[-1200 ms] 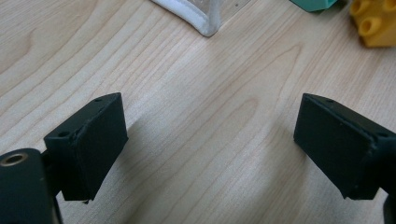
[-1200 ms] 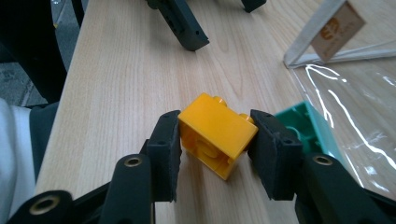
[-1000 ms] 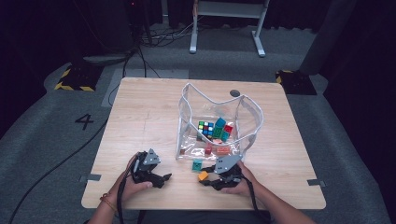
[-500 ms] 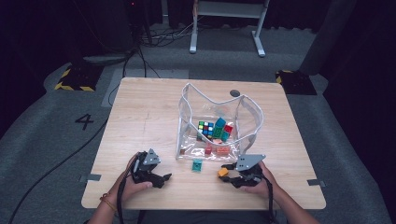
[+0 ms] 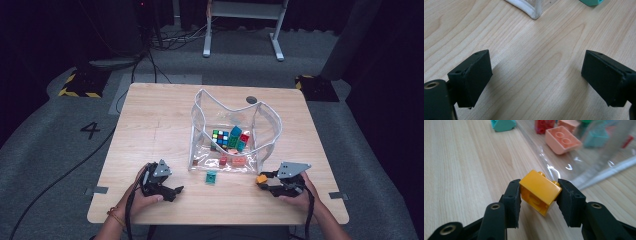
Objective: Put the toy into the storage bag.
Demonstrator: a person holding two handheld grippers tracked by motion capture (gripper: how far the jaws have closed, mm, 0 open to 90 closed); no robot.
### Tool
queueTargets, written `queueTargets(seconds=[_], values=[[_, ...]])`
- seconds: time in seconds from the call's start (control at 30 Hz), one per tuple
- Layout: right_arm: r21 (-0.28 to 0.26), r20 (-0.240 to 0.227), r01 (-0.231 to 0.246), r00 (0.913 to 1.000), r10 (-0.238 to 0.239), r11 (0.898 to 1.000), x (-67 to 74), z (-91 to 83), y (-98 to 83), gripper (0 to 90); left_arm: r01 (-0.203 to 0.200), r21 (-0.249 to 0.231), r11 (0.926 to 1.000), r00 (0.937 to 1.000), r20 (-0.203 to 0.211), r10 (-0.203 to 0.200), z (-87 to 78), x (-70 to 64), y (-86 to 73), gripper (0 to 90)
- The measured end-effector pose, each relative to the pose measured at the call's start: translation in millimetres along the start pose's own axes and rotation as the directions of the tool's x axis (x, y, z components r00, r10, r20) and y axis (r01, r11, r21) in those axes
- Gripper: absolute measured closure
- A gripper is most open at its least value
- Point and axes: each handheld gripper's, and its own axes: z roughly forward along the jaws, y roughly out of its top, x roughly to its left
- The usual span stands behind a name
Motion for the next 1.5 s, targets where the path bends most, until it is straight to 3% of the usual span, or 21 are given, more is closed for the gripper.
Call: queueTargets(seconds=[0.27,0.43,0.67,0.73,0.9,0.93,1.1,1.5], values=[[-0.04,0.057,-0.072,0.9956,0.074,0.997,-16.1,-24.4,-11.4,55.5,0.0,0.0,1.0,1.0,0.001,0.0,0.0,0.0,0.0,9.7],[-0.054,0.11,-0.113,0.9869,0.118,0.992,-32.4,-38.9,-15.4,55.5,0.002,-0.001,1.0,1.0,0.001,-0.002,0.3,0.0,0.1,9.6],[-0.082,0.16,-0.128,0.9772,0.14,0.988,-53.4,-50.8,-10.4,55.5,0.008,-0.001,1.0,1.0,0.003,-0.008,0.7,-0.2,0.2,9.5],[-0.099,0.189,-0.128,0.9713,0.145,0.987,-64.0,-56.7,-1.9,55.5,0.007,-0.002,1.0,1.0,0.003,-0.007,0.8,-0.1,0.4,9.4],[-0.117,0.224,-0.114,0.9649,0.138,0.987,-75.1,-64.6,13.5,55.4,0.007,-0.002,1.0,1.0,0.004,-0.007,0.8,-0.1,0.4,9.4],[-0.141,0.229,-0.117,0.9623,0.147,0.983,-82.3,-70.4,24.4,55.5,0.008,-0.001,1.0,1.0,0.006,-0.008,0.9,-0.2,0.4,9.4],[-0.177,0.251,-0.119,0.9545,0.161,0.977,-98.5,-80.5,45.8,55.4,0.008,0.001,1.0,0.9999,0.009,-0.008,0.8,-0.3,0.4,9.4],[-0.217,0.306,-0.093,0.9389,0.158,0.972,-120.3,-90.9,85.0,55.4,0.004,0.002,1.0,0.9999,0.009,-0.004,0.9,0.0,0.7,9.3]])
